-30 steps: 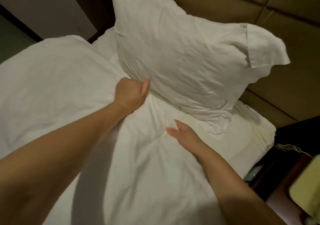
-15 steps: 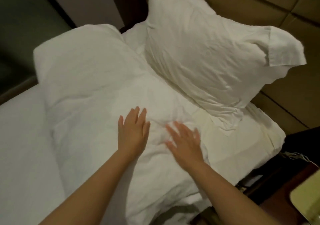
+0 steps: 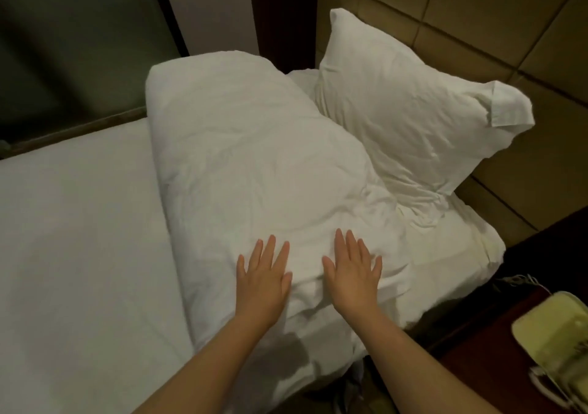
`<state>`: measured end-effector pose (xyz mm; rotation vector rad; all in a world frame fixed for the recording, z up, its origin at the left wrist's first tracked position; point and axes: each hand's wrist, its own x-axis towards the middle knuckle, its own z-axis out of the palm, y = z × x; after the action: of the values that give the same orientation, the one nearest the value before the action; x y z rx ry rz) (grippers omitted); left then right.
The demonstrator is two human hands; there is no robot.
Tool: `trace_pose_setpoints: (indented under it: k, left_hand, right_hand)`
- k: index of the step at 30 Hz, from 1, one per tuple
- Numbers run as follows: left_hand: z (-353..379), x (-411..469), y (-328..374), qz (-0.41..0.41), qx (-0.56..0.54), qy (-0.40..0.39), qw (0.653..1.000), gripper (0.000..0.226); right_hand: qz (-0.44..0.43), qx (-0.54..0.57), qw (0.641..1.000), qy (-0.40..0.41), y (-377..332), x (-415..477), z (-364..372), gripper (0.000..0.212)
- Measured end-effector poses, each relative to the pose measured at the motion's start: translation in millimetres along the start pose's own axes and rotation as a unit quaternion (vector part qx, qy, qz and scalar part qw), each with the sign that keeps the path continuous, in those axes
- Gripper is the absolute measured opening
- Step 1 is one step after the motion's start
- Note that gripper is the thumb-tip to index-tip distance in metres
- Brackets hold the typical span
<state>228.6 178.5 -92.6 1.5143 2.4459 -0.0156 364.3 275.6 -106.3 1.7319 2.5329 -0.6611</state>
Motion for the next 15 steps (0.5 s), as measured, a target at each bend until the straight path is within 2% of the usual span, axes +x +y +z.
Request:
trace_pose_setpoints:
  k: [3,7,15]
  left_hand:
    - [11.0,-59.4,-57.0,0.002,-0.010,0.009,1.000,0.055]
    - [34.0,-134.5,-126.1,-0.065,-0.012,-0.027,0.997,0.071]
    - [44.6,-187.3,-149.9,-0.094,-0.070,-0.026,0.993,0.091]
  right_hand:
    - [0.009,0.020,1.000,0.000,-36.4,-61.3,29.0,0.060]
    - [-0.003,0.037,0.999,-0.015,-76.8,-136.6,63.0,0.062]
    - [0.008,0.023,1.000,0.013,-91.1,-188.5,66.8,0.069]
